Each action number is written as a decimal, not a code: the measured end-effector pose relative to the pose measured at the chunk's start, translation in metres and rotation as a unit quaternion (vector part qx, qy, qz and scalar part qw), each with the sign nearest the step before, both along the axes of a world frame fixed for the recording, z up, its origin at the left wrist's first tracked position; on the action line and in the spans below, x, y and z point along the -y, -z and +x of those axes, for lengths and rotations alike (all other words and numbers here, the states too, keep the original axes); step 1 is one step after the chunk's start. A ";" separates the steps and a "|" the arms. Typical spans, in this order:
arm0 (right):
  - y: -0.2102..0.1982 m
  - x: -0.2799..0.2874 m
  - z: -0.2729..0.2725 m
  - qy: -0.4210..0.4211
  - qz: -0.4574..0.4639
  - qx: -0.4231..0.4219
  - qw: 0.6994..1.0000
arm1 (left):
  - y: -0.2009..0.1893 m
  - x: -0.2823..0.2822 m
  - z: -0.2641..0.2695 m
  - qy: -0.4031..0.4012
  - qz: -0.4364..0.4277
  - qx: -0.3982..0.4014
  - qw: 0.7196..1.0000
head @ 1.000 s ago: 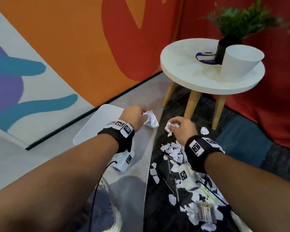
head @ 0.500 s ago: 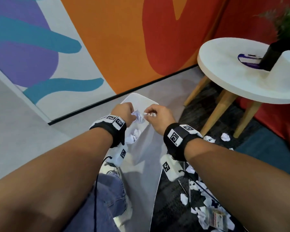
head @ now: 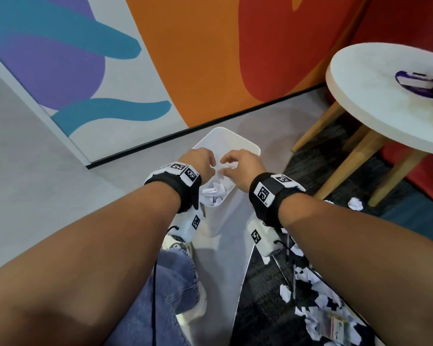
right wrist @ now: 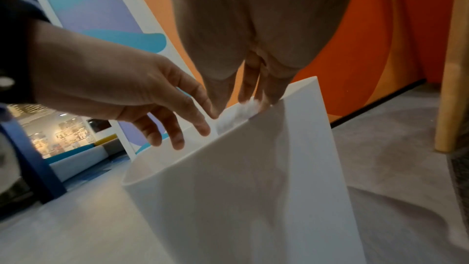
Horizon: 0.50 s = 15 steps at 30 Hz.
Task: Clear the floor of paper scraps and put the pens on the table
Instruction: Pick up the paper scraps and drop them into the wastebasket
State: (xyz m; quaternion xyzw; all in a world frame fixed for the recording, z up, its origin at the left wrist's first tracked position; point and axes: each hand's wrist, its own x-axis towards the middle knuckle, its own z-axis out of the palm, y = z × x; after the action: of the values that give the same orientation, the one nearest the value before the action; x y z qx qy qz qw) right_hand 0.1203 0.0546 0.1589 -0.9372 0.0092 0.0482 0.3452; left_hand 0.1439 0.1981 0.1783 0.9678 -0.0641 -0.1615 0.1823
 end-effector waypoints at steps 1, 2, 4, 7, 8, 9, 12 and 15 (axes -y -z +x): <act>-0.001 0.001 0.001 -0.008 -0.006 -0.006 1.000 | -0.003 0.003 0.001 0.005 0.004 0.007 1.000; -0.003 0.003 0.002 -0.012 -0.004 -0.005 1.000 | -0.006 0.006 0.001 0.008 0.006 0.012 1.000; -0.008 0.010 0.001 -0.004 0.010 0.009 1.000 | -0.012 0.016 0.001 0.010 0.007 0.028 1.000; -0.014 0.029 -0.006 0.038 0.057 0.036 0.997 | -0.025 0.037 -0.001 0.024 0.013 0.069 0.997; -0.015 0.037 -0.010 0.054 0.073 0.040 0.995 | -0.031 0.044 -0.004 0.028 0.009 0.083 0.996; -0.015 0.047 -0.015 0.071 0.082 0.042 0.993 | -0.036 0.051 -0.006 0.038 0.003 0.096 0.995; -0.004 0.086 -0.039 0.114 0.067 0.033 0.991 | -0.046 0.077 -0.019 0.094 -0.008 0.124 0.988; 0.022 0.134 -0.072 0.152 0.042 -0.018 0.987 | -0.044 0.110 -0.044 0.143 -0.014 0.128 0.981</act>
State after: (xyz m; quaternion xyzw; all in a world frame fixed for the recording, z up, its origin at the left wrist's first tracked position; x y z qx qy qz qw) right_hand 0.0483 -0.0797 0.1374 -0.9084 0.1559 0.0120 0.3878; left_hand 0.1004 0.0877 0.2223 0.9586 -0.2273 -0.0598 0.1608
